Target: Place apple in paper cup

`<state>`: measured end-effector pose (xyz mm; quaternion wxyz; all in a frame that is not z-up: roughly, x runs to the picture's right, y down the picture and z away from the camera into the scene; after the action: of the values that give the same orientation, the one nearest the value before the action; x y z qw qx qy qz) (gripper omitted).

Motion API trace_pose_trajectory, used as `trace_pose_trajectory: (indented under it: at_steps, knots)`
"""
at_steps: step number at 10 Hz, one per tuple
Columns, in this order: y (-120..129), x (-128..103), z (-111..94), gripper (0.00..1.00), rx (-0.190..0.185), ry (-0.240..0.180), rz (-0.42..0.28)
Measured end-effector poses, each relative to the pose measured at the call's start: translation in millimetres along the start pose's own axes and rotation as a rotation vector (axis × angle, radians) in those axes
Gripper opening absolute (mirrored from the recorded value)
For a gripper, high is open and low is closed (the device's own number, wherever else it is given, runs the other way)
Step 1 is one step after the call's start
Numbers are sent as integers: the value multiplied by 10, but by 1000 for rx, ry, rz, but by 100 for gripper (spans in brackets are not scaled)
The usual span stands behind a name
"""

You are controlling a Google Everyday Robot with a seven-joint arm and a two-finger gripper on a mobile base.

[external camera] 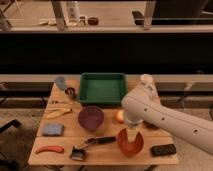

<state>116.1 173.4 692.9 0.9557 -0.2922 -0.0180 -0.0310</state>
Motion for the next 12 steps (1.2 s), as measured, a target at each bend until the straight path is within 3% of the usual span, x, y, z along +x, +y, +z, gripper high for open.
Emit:
trace_pose_trajectory:
  at_steps: [6,8,11,12]
  knots:
    - [-51,-226,140,80,-21,-34,-29]
    - [-52,-285,208,74,-34,-44,-37]
    - [-69,-388,293,78,-49,-66,-44]
    - [-72,-369,314,73,-53,-73,-43]
